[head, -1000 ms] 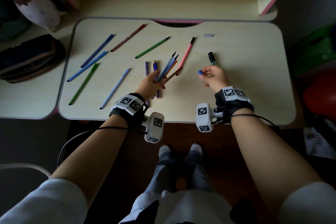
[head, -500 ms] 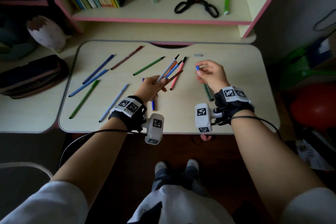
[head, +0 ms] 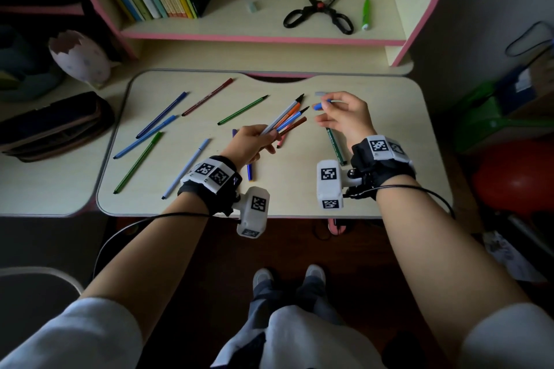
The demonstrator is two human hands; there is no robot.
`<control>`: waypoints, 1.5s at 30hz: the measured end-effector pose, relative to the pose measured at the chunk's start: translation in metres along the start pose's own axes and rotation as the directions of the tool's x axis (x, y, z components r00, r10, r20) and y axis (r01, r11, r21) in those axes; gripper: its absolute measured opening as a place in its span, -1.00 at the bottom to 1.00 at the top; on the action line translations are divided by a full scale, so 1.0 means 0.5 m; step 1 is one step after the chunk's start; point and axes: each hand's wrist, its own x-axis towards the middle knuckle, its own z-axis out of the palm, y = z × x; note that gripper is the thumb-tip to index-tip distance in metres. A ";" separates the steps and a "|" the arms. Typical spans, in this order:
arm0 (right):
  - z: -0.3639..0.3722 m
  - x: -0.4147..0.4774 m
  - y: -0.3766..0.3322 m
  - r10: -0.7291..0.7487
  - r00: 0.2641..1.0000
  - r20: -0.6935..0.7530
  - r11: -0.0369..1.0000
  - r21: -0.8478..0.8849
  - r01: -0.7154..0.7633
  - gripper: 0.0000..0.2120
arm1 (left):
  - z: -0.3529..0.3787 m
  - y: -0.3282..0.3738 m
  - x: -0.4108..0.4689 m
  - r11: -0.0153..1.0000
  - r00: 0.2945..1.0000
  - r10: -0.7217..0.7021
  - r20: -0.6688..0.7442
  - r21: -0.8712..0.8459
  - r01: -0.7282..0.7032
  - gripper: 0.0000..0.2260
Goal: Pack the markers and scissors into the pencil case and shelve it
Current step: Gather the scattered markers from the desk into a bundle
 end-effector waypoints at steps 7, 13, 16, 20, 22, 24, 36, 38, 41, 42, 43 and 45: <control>0.006 -0.007 0.005 0.022 0.999 0.023 1.000 -0.013 -0.022 -0.91 | 0.008 -0.007 -0.008 0.997 0.998 0.066 -0.001 0.048 -0.066 -0.83; 0.008 -0.011 0.009 0.028 0.998 0.051 0.998 -0.056 -0.025 -0.91 | 0.007 -0.012 -0.011 0.995 0.998 0.057 0.011 0.085 -0.057 -0.83; 0.007 -0.010 0.009 0.030 0.998 0.047 0.996 -0.082 -0.026 -0.87 | 0.007 -0.009 -0.013 0.992 0.998 0.066 0.013 0.108 -0.067 -0.84; 0.006 -0.012 0.007 0.042 0.996 0.078 0.989 -0.146 -0.030 -0.81 | 0.007 0.000 -0.015 0.988 0.995 0.097 0.007 0.123 -0.097 -0.84; 0.008 -0.013 0.006 0.039 0.996 0.077 0.989 -0.143 -0.028 -0.84 | 0.010 0.006 -0.017 0.985 0.993 0.118 0.000 0.128 -0.117 -0.83; 0.009 -0.015 0.004 0.034 0.996 0.081 0.990 -0.141 -0.022 -0.90 | 0.011 0.010 -0.019 0.983 0.992 0.124 -0.006 0.140 -0.122 -0.81; 0.023 -0.018 0.011 -0.025 1.000 0.006 0.986 -0.166 0.026 -0.83 | 0.009 0.043 -0.039 0.985 0.995 0.093 0.030 0.146 -0.096 -0.81; 0.025 -0.017 0.009 -0.040 0.999 0.012 0.983 -0.177 0.041 -0.85 | 0.006 0.047 -0.040 0.985 0.995 0.092 0.034 0.144 -0.096 -0.82; 0.027 -0.013 0.007 -0.053 0.998 0.014 0.981 -0.185 0.055 -0.86 | 0.000 0.047 -0.034 0.984 0.997 0.075 0.035 0.162 -0.080 -0.84; 0.028 -0.012 0.007 -0.053 0.998 0.017 0.981 -0.186 0.055 -0.86 | -0.001 0.046 -0.033 0.983 0.997 0.071 0.037 0.165 -0.076 -0.84; 0.029 -0.011 0.007 -0.051 0.998 0.022 0.981 -0.188 0.054 -0.85 | -0.002 0.043 -0.032 0.984 0.997 0.067 0.039 0.164 -0.073 -0.84; 0.032 -0.011 0.009 -0.042 0.999 0.033 0.981 -0.188 0.047 -0.85 | -0.004 0.037 -0.032 0.986 0.997 0.059 0.048 0.153 -0.066 -0.85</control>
